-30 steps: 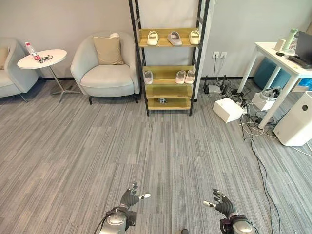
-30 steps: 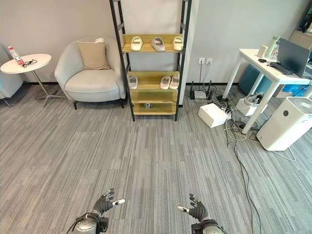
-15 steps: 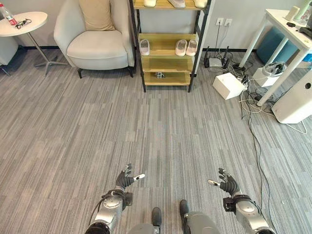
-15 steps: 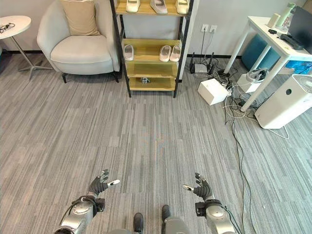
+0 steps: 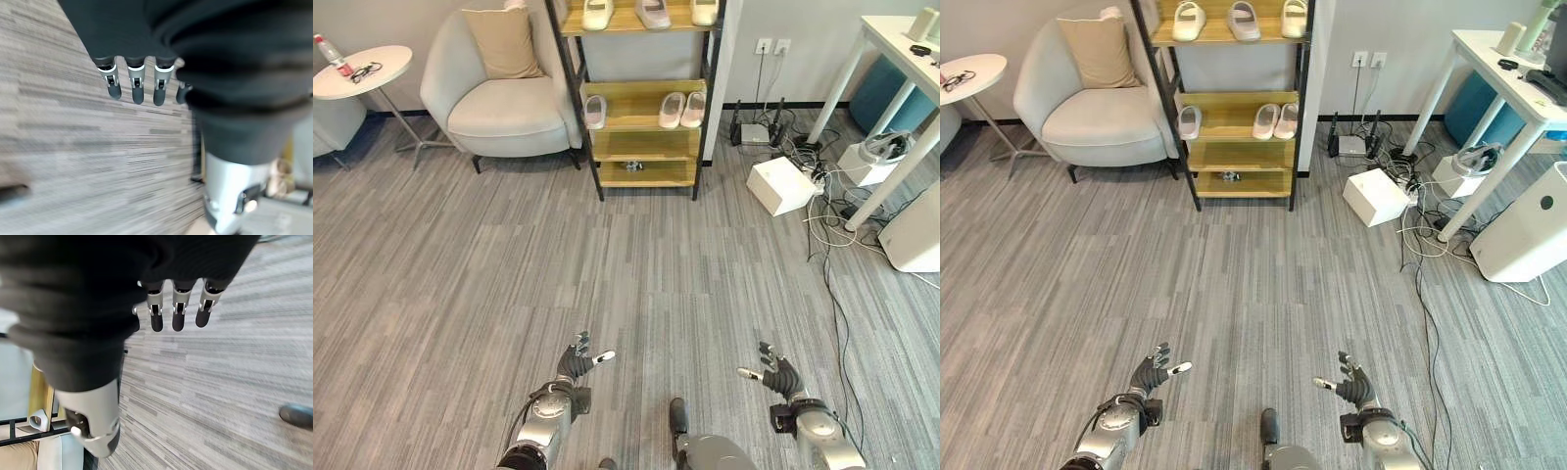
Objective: Arrange the slippers neatly on the shoe rack.
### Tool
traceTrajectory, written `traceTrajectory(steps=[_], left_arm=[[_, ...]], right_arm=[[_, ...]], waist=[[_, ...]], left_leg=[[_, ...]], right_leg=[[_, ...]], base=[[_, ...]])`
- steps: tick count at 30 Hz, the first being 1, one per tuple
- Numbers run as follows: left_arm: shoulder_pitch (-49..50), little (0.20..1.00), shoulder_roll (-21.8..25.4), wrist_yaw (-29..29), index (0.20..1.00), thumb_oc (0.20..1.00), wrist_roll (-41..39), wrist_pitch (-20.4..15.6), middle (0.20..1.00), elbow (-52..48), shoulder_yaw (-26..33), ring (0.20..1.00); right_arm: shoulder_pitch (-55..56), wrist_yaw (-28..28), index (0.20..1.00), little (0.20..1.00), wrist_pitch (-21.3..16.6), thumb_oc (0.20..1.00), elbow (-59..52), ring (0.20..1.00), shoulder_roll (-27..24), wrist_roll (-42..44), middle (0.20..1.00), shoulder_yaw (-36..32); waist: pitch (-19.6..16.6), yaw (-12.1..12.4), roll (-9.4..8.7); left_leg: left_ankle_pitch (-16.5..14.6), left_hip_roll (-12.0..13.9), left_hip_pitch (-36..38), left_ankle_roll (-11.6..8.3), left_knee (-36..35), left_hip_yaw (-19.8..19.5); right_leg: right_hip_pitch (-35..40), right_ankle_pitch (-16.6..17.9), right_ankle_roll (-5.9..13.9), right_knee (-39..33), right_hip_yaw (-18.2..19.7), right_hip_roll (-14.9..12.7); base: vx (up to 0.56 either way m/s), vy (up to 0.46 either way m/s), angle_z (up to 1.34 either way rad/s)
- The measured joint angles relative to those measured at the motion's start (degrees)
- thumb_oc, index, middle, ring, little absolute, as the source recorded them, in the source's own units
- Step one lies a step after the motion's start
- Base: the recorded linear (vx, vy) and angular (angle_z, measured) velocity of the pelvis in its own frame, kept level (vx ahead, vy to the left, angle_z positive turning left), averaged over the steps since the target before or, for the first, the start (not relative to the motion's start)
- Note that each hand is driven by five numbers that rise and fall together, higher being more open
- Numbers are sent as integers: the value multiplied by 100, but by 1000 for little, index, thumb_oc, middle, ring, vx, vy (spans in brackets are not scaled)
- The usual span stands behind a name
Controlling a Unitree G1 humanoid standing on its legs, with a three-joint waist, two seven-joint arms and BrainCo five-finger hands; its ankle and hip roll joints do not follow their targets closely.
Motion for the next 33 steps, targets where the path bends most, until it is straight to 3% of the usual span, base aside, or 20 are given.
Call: traceTrajectory(steps=[2,5,8,11,12,13,14,15,16,17,20,22,23,24,25,27,28,30,31,33], left_arm=[[-40,1000,2,-11,1000,1000,-16,5,1000,4,-42,1000],[-102,1000,1,5,1000,1000,-11,0,1000,65,-47,1000],[-55,1000,89,19,1000,1000,36,2,1000,168,-24,1000],[48,1000,227,26,1000,1000,39,19,1000,169,20,1000],[125,1000,251,24,1000,1000,38,20,1000,137,39,1000],[238,1000,219,21,1000,1000,38,18,1000,97,51,1000],[399,1000,140,12,1000,1000,38,25,1000,62,-6,1000],[472,1000,151,3,1000,1000,39,27,1000,38,-22,1000],[542,1000,249,13,1000,1000,38,33,1000,19,27,1000],[537,1000,220,21,1000,1000,40,42,1000,20,2,1000],[70,1000,100,6,1000,1000,40,31,1000,-16,-110,1000],[-208,1000,133,-1,1000,1000,41,7,1000,-99,-121,1000],[-290,1000,170,3,1000,1000,42,-6,1000,-105,-86,1000],[-295,1000,297,20,1000,1000,40,-4,1000,-85,-13,1000],[-287,1000,365,20,1000,1000,40,-4,1000,-62,-20,1000],[-280,1000,379,45,1000,1000,39,15,1000,104,85,1000],[-256,1000,468,62,1000,1000,39,28,1000,129,181,1000],[-173,1000,499,60,1000,1000,43,32,1000,106,195,1000],[-68,1000,453,57,1000,1000,61,39,1000,46,158,1000],[8,1000,360,14,1000,1000,89,29,1000,2,139,1000]], right_arm=[[-13,-4,1000,1000,16,1000,38,1000,4,4,1000,14],[-61,-34,1000,1000,28,1000,314,1000,14,2,1000,11],[-57,-52,1000,1000,29,1000,453,1000,32,-4,1000,90],[-135,-39,1000,1000,29,1000,431,1000,55,-16,1000,242],[-127,-28,1000,1000,32,1000,452,1000,100,-27,1000,224],[-119,-24,1000,1000,30,1000,479,1000,123,-32,1000,181],[57,1,1000,1000,31,1000,417,1000,64,-113,1000,170],[171,33,1000,1000,39,1000,335,1000,128,-115,1000,190],[259,86,1000,1000,59,1000,250,1000,216,-120,1000,265],[296,107,1000,1000,35,1000,100,1000,176,-119,1000,263],[284,98,1000,1000,101,1000,74,1000,118,-118,1000,259],[271,111,1000,1000,152,1000,80,1000,227,-119,1000,275],[241,111,1000,1000,148,1000,58,1000,231,-119,1000,315],[38,117,1000,1000,118,1000,29,1000,275,-119,1000,400],[-10,129,1000,1000,111,1000,7,1000,274,-118,1000,437],[-95,164,1000,1000,108,1000,7,1000,287,-112,1000,435],[-80,161,1000,1000,113,1000,-20,1000,307,-111,1000,430],[124,165,1000,1000,126,1000,-7,1000,331,-115,1000,420],[301,169,1000,1000,135,1000,-9,1000,322,-114,1000,361],[398,171,1000,1000,129,1000,128,1000,309,-113,1000,220]], waist=[[-41,38,-88],[-43,142,58],[9,312,94],[29,483,-14],[34,519,-95],[-14,502,-87],[-78,435,381],[-121,481,436],[-187,535,178],[-234,468,168],[-194,278,224],[-151,332,122],[-102,368,120],[-39,392,114],[-16,377,109],[82,317,124],[123,277,74],[161,187,-224],[123,147,-151],[62,183,-30]], left_leg=[[-97,-7,-167,164,-1853,329],[551,108,-459,161,-3635,471],[903,50,-870,192,-3709,862],[1156,-308,-860,497,-3668,1014],[1106,-546,-781,810,-3570,1149],[1022,-745,-709,1151,-3394,1177],[684,-652,-415,1954,-3266,1376],[767,-510,-241,2110,-3263,1358],[653,-659,-104,2244,-3290,1408],[630,-746,23,2218,-3382,1399],[517,-819,127,2211,-3466,1135],[629,-761,283,2038,-3491,1107],[367,-669,384,2074,-3523,1060],[465,-538,508,1932,-3555,1049],[350,-500,579,1966,-3586,998],[151,-336,734,1732,-3615,886],[172,-326,862,1550,-3656,825],[-30,-437,1146,1282,-3694,673],[-109,-314,1298,1191,-3682,478],[-236,-4,1443,999,-3607,490]], right_leg=[[109,-134,3,-189,62,37],[207,-259,84,-182,-12,317],[616,-508,24,-191,38,596],[982,-659,161,-188,276,702],[1132,-919,565,-159,357,619],[1126,-943,614,60,418,672],[1005,-1033,698,944,418,1141],[818,-1437,846,1731,429,1251],[443,-1941,752,2636,351,987],[142,-2250,545,3178,208,718],[-757,-2239,760,4409,302,-458],[-1060,-2124,892,4331,468,-845],[-1188,-1989,959,3976,466,-907],[-1323,-1756,951,3219,322,-937],[-1431,-1571,970,2771,225,-923],[-1452,-846,1183,1064,175,-703],[-1381,-476,1161,330,187,-644],[-1239,-127,1000,397,130,-773],[-1026,187,921,383,35,-696],[-812,354,707,233,-7,-364]], base=[[322,-11,-24],[285,13,-11],[383,58,-18],[482,174,-38],[269,127,-40],[571,306,-40],[309,180,-50],[443,288,-71],[137,111,-70],[221,202,-47],[156,118,20],[155,25,50],[155,-32,19],[334,-109,11],[322,-138,18],[256,-124,24],[234,-136,47],[226,-169,65],[162,-165,69],[148,-182,29]])
